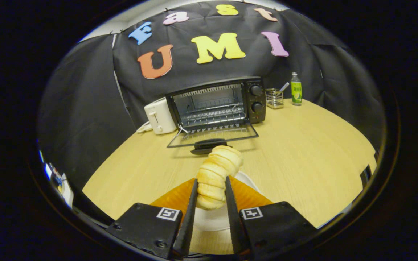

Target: Open the toaster oven, put the food inside, and close the toaster oven door.

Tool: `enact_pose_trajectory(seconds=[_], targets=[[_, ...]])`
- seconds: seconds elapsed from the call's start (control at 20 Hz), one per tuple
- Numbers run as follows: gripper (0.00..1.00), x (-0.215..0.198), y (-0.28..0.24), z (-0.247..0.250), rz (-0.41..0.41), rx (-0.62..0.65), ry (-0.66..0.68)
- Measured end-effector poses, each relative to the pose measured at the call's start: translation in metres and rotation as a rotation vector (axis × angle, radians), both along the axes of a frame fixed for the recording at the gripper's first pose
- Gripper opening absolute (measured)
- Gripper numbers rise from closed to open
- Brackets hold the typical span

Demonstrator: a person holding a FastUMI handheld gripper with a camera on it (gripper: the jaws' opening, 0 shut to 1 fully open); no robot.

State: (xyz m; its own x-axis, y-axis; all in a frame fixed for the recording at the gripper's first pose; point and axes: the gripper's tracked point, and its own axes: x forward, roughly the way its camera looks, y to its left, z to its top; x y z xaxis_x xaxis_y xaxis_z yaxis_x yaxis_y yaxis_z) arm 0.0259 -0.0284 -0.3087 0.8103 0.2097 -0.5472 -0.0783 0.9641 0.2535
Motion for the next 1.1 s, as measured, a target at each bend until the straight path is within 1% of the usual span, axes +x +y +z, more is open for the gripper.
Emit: enact_pose_trajectory(seconds=[0.2,0.35,0.55,0.7,0.9,1.1], targets=[[0.48,0.040,0.002,0.032,0.002,0.036,-0.024],[0.48,0.079,0.013,0.057,0.023,0.041,-0.054],[0.48,0.118,0.032,0.074,0.059,0.053,-0.066],[0.48,0.147,0.043,0.068,0.071,0.068,-0.045],[0.48,0.182,0.050,0.044,0.062,0.083,0.017],[0.48,0.225,0.048,0.025,0.022,0.082,0.039]])
